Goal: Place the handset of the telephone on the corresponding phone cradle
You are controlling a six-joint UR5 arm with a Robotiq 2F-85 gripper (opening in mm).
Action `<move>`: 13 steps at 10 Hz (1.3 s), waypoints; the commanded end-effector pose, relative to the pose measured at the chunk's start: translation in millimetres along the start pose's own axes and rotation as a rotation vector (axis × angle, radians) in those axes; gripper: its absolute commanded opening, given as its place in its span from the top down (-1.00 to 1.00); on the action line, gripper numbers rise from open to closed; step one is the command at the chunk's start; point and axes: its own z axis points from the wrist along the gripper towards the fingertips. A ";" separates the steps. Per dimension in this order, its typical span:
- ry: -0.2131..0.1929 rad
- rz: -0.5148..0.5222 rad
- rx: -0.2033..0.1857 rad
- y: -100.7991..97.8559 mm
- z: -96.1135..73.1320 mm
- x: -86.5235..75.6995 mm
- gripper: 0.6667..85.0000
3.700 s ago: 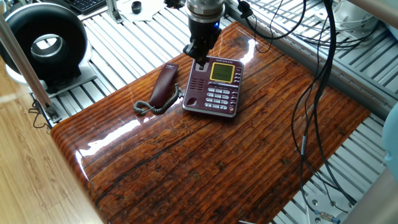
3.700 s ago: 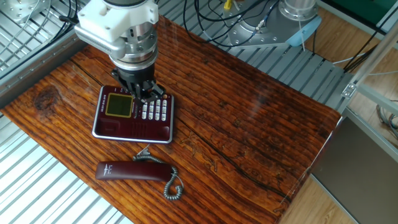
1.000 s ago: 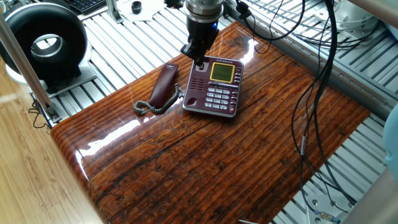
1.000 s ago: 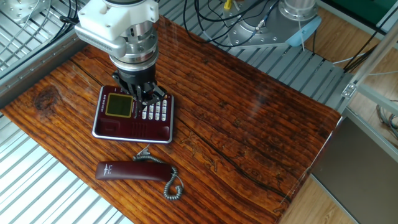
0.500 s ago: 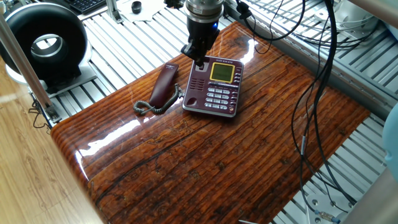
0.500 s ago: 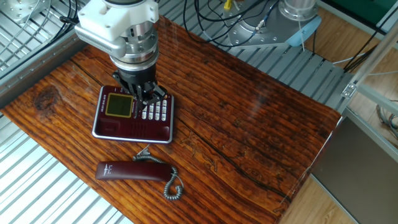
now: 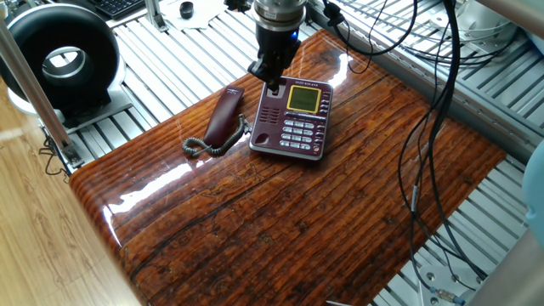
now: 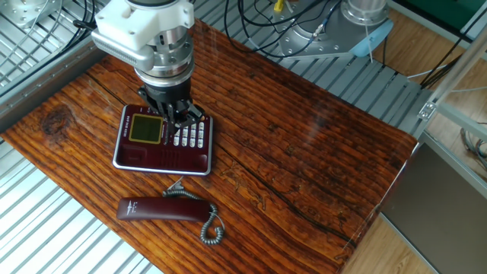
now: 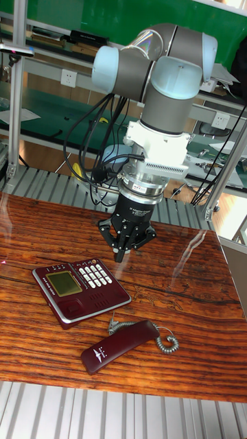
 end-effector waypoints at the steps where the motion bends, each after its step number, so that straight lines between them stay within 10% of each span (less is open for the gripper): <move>1: -0.003 0.007 -0.013 2.8 -1.1 -0.8 0.99; 13: 0.009 0.008 -0.030 6.5 -1.9 2.6 0.99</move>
